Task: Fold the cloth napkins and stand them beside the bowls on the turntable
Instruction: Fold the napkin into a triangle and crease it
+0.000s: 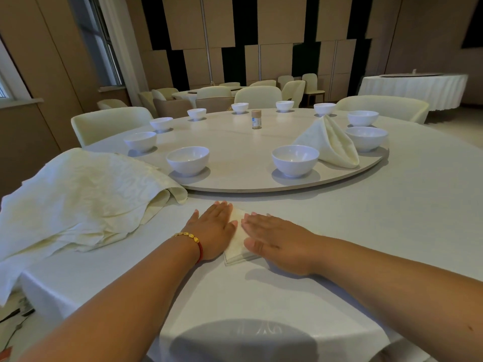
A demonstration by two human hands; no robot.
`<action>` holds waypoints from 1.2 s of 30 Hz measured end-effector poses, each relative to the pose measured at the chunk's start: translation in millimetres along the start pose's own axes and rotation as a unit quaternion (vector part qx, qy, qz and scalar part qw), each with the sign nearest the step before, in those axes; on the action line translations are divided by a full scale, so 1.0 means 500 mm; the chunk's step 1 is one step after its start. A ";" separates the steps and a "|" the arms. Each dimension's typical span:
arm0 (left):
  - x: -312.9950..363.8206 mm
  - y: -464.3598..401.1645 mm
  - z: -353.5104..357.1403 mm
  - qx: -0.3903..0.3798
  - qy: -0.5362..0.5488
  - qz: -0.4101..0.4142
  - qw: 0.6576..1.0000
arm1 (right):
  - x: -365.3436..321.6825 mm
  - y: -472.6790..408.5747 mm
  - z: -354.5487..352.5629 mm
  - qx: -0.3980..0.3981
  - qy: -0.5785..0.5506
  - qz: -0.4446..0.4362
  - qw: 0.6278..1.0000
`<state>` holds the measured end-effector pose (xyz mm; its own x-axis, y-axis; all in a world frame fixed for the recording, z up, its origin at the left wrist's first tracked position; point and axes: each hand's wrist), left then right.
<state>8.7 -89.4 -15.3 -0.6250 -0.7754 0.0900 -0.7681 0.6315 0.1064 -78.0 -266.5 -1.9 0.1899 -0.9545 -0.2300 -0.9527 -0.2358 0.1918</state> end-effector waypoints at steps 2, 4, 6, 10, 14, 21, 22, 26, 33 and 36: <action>-0.015 -0.009 -0.003 0.001 0.002 -0.015 1.000 | -0.001 0.005 0.004 0.007 0.046 -0.017 0.999; -0.024 -0.013 -0.004 0.005 0.003 -0.027 1.000 | -0.003 0.010 0.007 0.011 0.063 -0.030 0.998; -0.026 -0.013 -0.004 0.013 -0.002 -0.034 0.999 | -0.002 0.010 0.009 0.016 0.066 -0.035 0.997; -0.010 0.009 0.002 0.031 -0.041 -0.023 0.998 | -0.002 0.007 0.012 0.023 0.069 -0.037 0.997; 0.007 0.055 0.010 -0.005 -0.024 0.042 0.999 | -0.006 0.010 0.010 0.017 0.066 -0.034 0.997; -0.001 0.074 0.006 -0.039 -0.003 0.049 0.998 | 0.023 0.020 -0.002 0.006 0.067 -0.036 0.997; -0.002 0.075 0.005 -0.040 -0.001 0.052 0.998 | 0.037 0.026 -0.004 0.004 0.067 -0.027 0.997; -0.007 0.074 0.005 -0.052 0.002 0.060 0.997 | 0.110 0.061 -0.013 0.002 0.064 0.017 0.998; -0.001 0.075 -0.001 -0.049 -0.001 0.055 0.997 | 0.096 0.086 -0.017 0.066 0.150 0.050 0.985; -0.003 0.076 -0.003 -0.046 0.008 0.054 0.997 | 0.042 0.097 -0.021 0.087 0.130 -0.005 0.988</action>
<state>-19.3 -64.5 -9.8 -0.7008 -0.7030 0.1214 -0.6797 0.7096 0.1856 -118.0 -299.8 12.7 0.2318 -0.9724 0.0256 -0.9727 -0.2314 0.0185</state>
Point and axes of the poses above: each hand's wrist, its own y-axis away from the middle knuckle, its own z-axis out of the palm, x = y × z, and after that the axes turned 10 degrees about z, right-handed
